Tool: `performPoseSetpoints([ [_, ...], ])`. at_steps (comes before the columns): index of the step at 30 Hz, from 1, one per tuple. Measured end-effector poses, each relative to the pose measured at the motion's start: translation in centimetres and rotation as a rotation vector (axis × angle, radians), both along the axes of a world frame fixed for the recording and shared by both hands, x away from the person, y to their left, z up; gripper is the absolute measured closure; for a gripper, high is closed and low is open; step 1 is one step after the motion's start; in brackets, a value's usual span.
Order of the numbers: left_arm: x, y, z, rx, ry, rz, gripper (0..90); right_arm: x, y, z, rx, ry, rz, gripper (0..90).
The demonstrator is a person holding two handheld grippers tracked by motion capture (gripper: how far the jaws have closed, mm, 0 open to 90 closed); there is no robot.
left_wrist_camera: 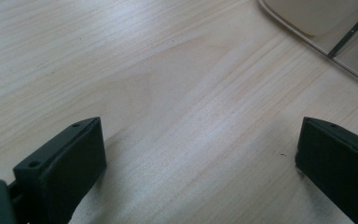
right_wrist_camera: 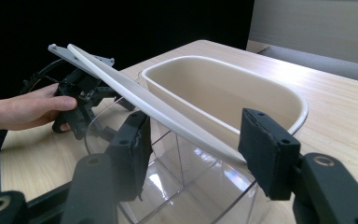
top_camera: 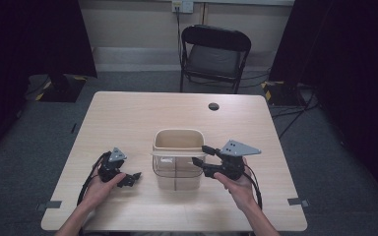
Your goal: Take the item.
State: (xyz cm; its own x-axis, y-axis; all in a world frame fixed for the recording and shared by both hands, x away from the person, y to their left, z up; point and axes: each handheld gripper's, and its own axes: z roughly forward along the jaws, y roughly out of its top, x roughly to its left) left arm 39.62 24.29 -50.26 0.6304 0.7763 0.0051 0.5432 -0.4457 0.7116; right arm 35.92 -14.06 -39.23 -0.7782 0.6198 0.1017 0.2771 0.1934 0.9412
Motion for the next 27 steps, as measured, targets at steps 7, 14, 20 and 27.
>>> performPoseSetpoints([
  [7,-0.02,-0.04,-0.02,-0.004,-0.001,0.004,0.9,0.04,0.02,0.11,0.0,0.002,0.001,44.5],
  [14,-0.01,-0.01,0.0,0.0,0.0,0.001,1.0,0.18,-0.02,0.31,0.009,0.008,0.004,45.7],
  [20,-0.01,0.0,0.0,0.0,0.0,0.001,1.0,0.38,0.0,0.45,0.013,0.006,0.006,47.0],
  [27,-0.03,0.0,0.02,0.003,0.0,0.003,1.0,0.58,0.11,0.43,0.007,0.006,0.009,47.5],
])
